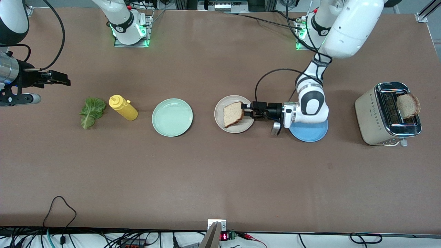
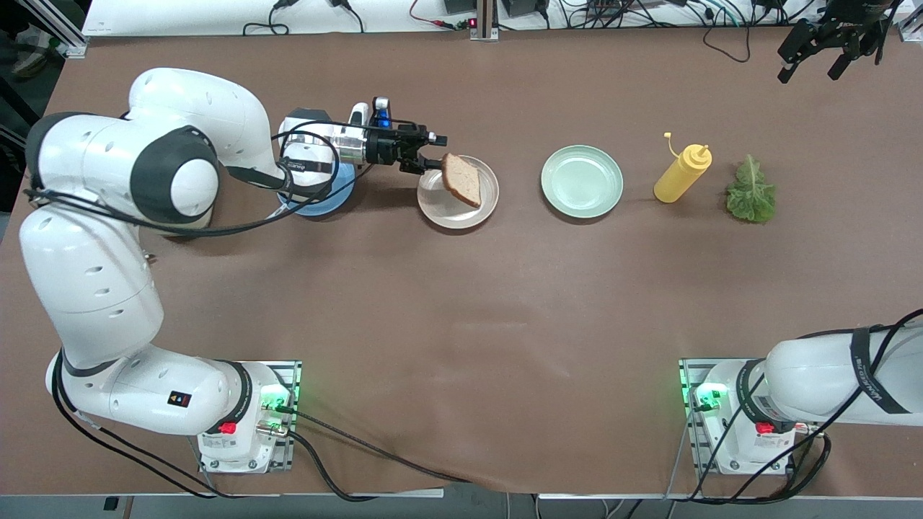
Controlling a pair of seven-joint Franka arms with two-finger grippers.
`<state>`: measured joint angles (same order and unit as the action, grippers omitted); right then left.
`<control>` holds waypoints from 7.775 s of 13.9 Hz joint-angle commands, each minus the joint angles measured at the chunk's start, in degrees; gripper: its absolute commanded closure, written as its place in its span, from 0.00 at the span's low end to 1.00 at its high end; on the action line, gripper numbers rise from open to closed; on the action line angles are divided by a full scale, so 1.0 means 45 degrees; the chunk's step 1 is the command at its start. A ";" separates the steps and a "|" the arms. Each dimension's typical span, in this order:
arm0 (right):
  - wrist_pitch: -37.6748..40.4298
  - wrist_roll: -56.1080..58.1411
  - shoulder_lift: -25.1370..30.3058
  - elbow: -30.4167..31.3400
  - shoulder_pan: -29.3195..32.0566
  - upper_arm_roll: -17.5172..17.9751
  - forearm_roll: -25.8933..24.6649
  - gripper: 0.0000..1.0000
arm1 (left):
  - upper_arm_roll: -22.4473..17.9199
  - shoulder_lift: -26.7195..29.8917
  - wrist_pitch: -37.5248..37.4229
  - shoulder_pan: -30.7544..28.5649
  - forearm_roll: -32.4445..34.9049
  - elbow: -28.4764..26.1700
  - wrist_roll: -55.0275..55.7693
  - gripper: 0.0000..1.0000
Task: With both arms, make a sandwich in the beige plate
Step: 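Lower the bread onto the beige plate and open the left gripper, then withdraw the left gripper toward the toaster, then move the right gripper down to the yellow squeeze bottle, then close the right gripper around the yellow squeeze bottle, then lift the squeeze bottle with the right gripper toward the green plate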
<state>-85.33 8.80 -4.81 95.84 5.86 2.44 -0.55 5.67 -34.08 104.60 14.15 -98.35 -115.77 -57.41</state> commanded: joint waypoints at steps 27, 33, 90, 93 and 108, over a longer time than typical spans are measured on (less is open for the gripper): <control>-0.0741 0.5435 -0.0398 0.0629 0.0669 0.0004 0.2287 0.00 | -0.2801 0.4663 -0.1136 -0.2636 1.5441 0.2228 0.5784 0.00; -0.2345 1.0845 0.0267 0.2294 0.2136 0.1879 0.3341 0.00 | -0.3135 0.4039 -0.1722 -0.2598 1.8184 0.4671 0.8825 0.00; -0.4574 3.4138 -0.5962 0.6964 0.4910 0.1801 1.5102 0.00 | -0.0635 0.5503 -0.3968 -0.4042 2.1914 0.7973 1.4282 0.00; -0.4419 3.4217 -0.6118 0.6867 0.4910 0.1801 1.5102 0.15 | -0.0635 0.5503 -0.4007 -0.4043 2.1895 0.7954 1.4301 0.00; -0.4223 3.0746 -0.4891 0.6632 0.4422 0.1860 1.5454 1.00 | -0.0654 0.5522 -0.3909 -0.4023 2.1836 0.7973 1.4320 0.00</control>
<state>-105.54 151.71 -30.60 125.41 26.54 10.63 67.98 2.63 -10.07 87.12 -4.03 -0.90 -79.51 7.76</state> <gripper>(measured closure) 0.480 0.000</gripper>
